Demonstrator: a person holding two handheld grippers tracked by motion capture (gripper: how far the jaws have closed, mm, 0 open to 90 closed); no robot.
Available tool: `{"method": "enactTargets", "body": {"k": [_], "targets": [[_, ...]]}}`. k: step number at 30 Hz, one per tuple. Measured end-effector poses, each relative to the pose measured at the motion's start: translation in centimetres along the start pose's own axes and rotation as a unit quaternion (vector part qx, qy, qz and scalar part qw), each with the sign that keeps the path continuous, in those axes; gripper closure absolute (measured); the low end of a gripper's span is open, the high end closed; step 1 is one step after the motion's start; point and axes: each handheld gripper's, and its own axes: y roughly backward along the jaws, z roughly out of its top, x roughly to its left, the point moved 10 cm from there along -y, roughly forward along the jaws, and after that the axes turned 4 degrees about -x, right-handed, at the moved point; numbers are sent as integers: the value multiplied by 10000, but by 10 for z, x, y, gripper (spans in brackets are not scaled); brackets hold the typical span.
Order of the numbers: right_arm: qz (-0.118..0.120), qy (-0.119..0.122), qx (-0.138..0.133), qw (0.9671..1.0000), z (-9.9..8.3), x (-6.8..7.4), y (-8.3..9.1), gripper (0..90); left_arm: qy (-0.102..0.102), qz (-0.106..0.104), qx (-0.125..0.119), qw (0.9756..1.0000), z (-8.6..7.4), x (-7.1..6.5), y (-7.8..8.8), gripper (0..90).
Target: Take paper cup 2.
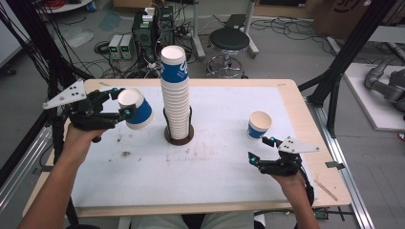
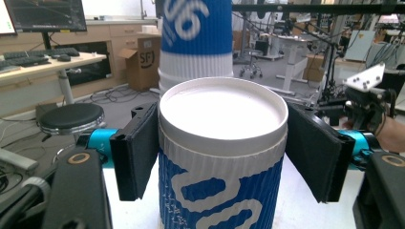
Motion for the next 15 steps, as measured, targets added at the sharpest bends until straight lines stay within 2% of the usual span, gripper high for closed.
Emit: {"method": "enactTargets", "body": {"k": [2,9,15], "targets": [[15,-2,15,10000,0,0,-1,200,43,-34,-16,10000,-6,-3,-1,299],[90,27,20,10000,1,2,-5,200,-15,-117,118,9999,-31,-17,-7,298],[158,38,31,9999,2,5,-8,199,41,-278,209,9994,-51,-28,-19,298]]}}
